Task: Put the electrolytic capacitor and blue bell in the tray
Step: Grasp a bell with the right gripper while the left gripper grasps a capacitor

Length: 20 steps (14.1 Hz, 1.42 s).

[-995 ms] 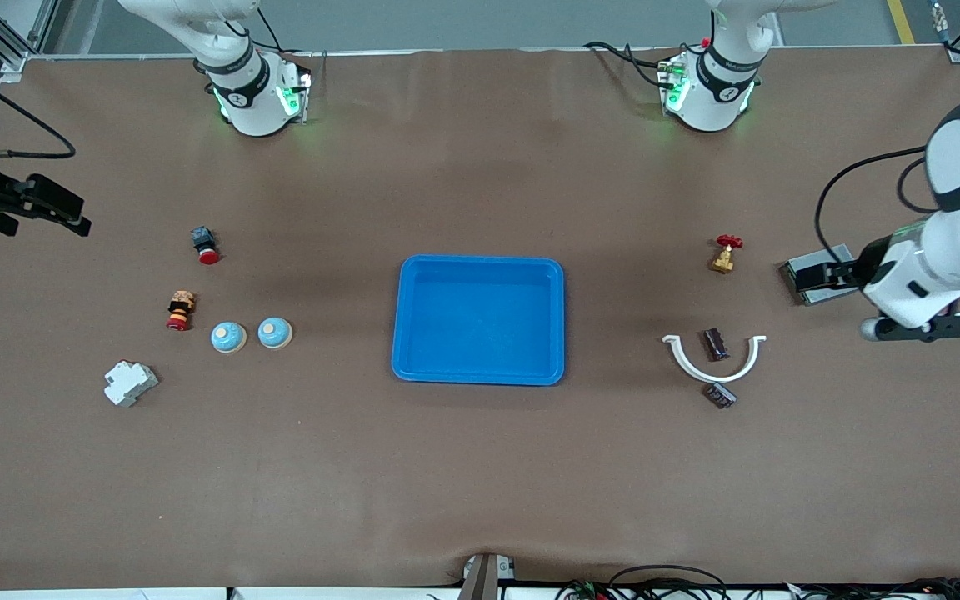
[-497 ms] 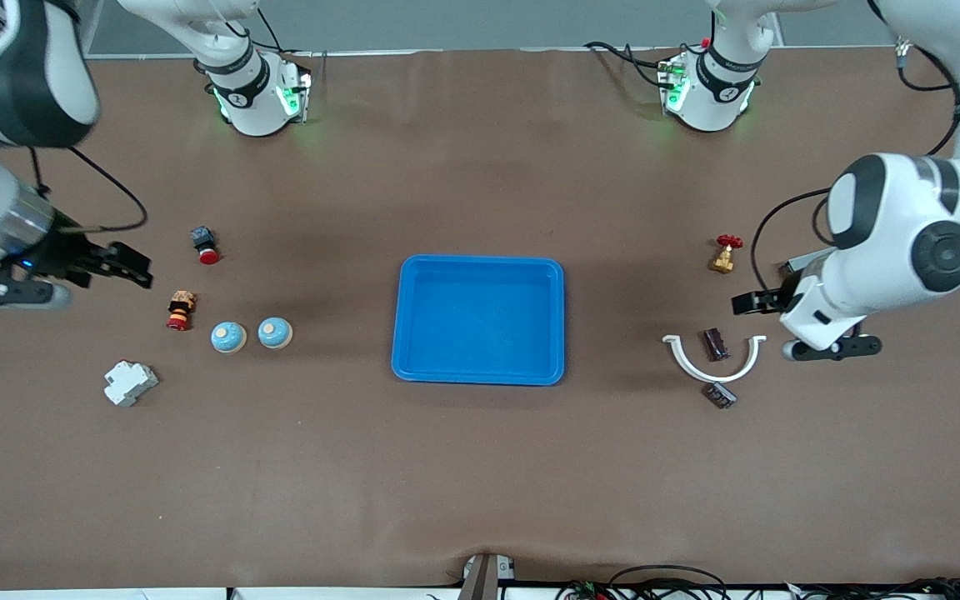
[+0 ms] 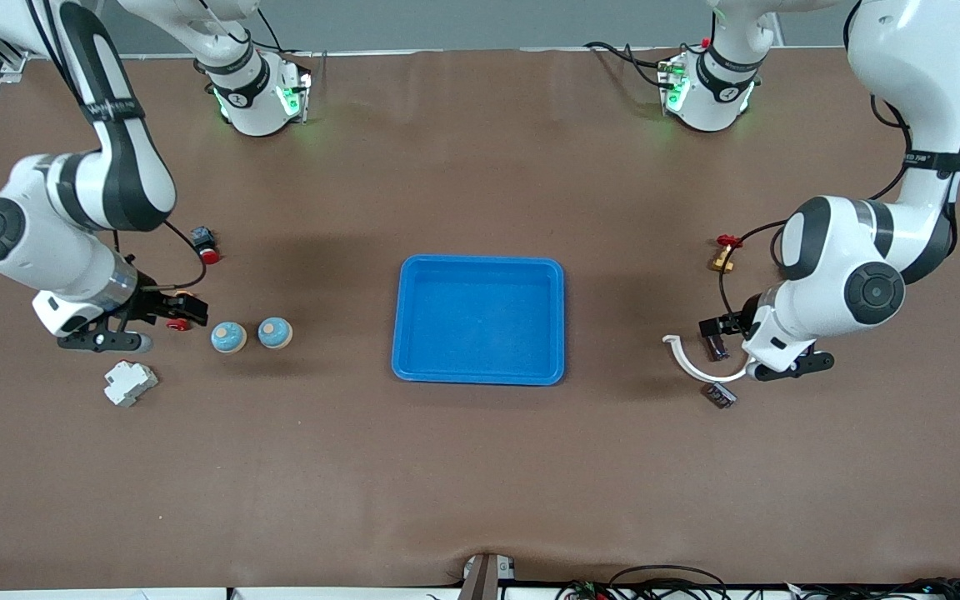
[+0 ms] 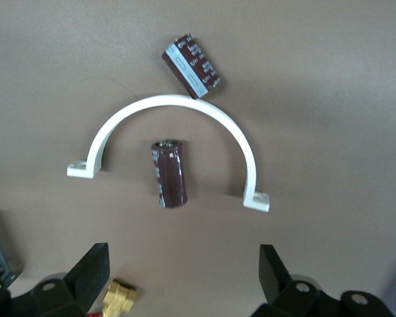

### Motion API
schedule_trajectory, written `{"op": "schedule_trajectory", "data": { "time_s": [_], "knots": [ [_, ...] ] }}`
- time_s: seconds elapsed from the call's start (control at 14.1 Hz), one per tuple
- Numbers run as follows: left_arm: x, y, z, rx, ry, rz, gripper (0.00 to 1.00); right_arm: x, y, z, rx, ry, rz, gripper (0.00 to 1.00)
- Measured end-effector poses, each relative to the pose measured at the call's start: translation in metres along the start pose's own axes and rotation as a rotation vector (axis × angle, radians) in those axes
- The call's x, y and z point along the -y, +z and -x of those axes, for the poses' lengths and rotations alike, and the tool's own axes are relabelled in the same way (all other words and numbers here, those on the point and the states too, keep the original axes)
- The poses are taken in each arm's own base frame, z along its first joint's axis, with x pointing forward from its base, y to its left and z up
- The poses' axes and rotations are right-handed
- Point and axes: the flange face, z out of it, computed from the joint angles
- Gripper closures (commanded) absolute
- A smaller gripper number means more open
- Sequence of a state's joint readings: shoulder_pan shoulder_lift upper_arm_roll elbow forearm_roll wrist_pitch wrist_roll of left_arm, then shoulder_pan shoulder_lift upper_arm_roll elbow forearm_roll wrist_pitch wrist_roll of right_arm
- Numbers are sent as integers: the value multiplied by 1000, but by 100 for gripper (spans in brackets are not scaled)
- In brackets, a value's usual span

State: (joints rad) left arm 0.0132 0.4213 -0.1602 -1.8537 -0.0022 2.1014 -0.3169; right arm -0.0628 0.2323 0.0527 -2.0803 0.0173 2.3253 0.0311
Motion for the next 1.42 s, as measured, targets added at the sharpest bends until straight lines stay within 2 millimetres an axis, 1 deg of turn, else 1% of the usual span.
{"op": "schedule_trajectory", "data": {
  "time_s": [0.14, 0.28, 0.43, 0.57, 0.99, 1.28, 1.42],
  "knots": [
    [6, 16, -7, -1, -11, 0, 0, -8, 38, 4, -23, 7, 0, 0],
    [13, 35, -14, 4, -24, 2, 0, -14, 71, 7, -18, 8, -1, 0],
    [15, 50, -16, 15, -35, 2, 0, -16, 92, 9, 1, 8, -2, 0],
    [14, 60, -17, 27, -47, -2, 0, -17, 102, 9, 0, 8, -3, 0],
    [15, 75, -17, 48, -61, -13, 0, -17, 135, 16, -37, 10, -4, 0],
    [15, 88, -19, 65, -61, -17, 0, -17, 142, 20, -26, 9, -5, 0],
    [16, 90, -20, 68, -61, -17, 0, -17, 143, 21, -23, 9, -5, 0]
  ]
}}
